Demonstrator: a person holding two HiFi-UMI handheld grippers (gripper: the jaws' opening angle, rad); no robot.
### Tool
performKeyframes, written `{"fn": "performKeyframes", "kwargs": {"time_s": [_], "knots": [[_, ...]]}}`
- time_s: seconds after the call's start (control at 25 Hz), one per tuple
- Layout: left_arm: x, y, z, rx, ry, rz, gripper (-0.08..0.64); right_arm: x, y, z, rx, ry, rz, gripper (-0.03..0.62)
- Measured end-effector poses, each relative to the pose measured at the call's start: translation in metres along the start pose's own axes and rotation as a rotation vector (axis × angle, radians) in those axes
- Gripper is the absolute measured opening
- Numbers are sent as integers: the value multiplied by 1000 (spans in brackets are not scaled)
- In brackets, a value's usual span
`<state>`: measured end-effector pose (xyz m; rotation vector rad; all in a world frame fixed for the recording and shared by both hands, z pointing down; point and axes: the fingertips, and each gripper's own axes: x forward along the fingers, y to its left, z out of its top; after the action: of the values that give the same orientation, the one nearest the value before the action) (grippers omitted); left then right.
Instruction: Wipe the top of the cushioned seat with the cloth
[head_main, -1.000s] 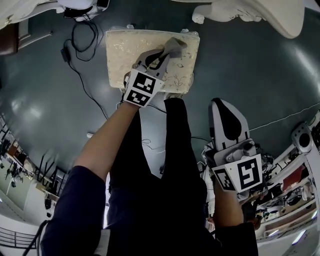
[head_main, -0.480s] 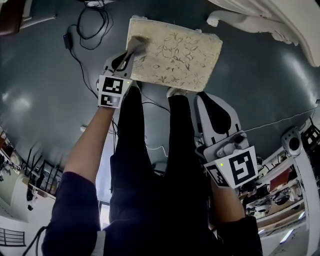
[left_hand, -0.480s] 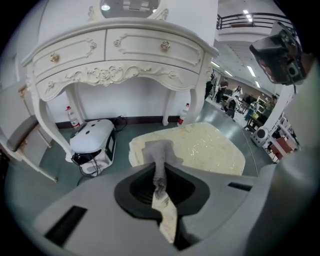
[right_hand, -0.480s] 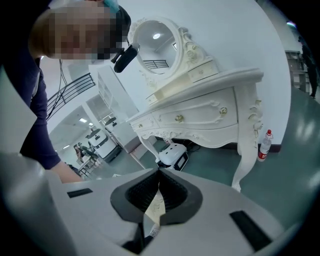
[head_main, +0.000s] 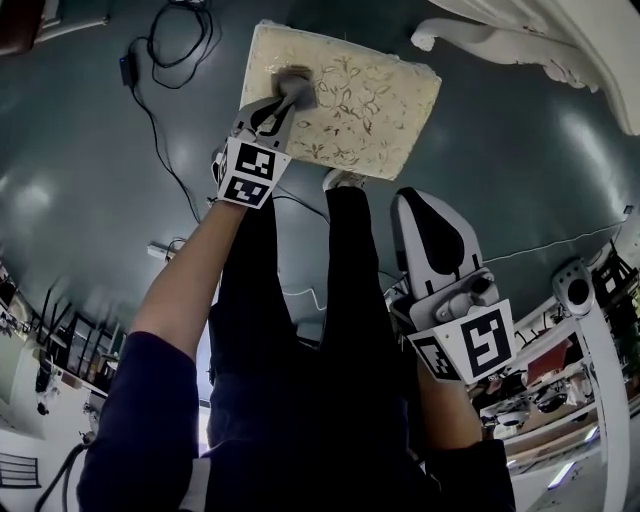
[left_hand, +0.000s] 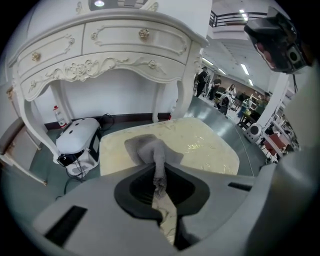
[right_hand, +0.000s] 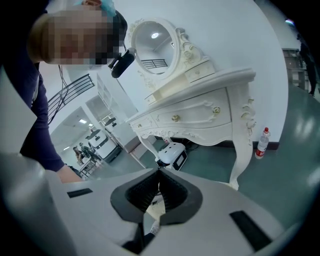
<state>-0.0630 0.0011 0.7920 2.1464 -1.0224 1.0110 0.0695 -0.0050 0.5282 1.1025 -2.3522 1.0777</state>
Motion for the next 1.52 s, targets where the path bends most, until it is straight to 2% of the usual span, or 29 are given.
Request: {"fn": "performKeyframes", "kwargs": {"time_s": [0.16, 0.52, 0.76, 0.88, 1.0, 1.16, 1.52], "knots": [[21, -43, 19, 19, -11, -45, 28, -26, -31, -6, 19, -12, -38, 26], [67, -151, 52, 122, 3, -171, 28, -89, -91, -23, 77, -55, -105, 26], [87, -205, 65, 168, 5, -243, 28, -112, -117, -35, 101, -65, -138, 26], [81, -217, 71, 171, -7, -249, 28, -121, -117, -36, 100, -69, -136, 26], [65, -201, 66, 177, -25, -230, 28, -112, -109, -36, 91, -70, -127, 26], [31, -147, 37, 156, -19, -174, 28, -83, -83, -32, 66, -63, -102, 25], [-48, -28, -42, 63, 6, -7, 28, -2, 16, -30, 11, -13, 22, 26]]}}
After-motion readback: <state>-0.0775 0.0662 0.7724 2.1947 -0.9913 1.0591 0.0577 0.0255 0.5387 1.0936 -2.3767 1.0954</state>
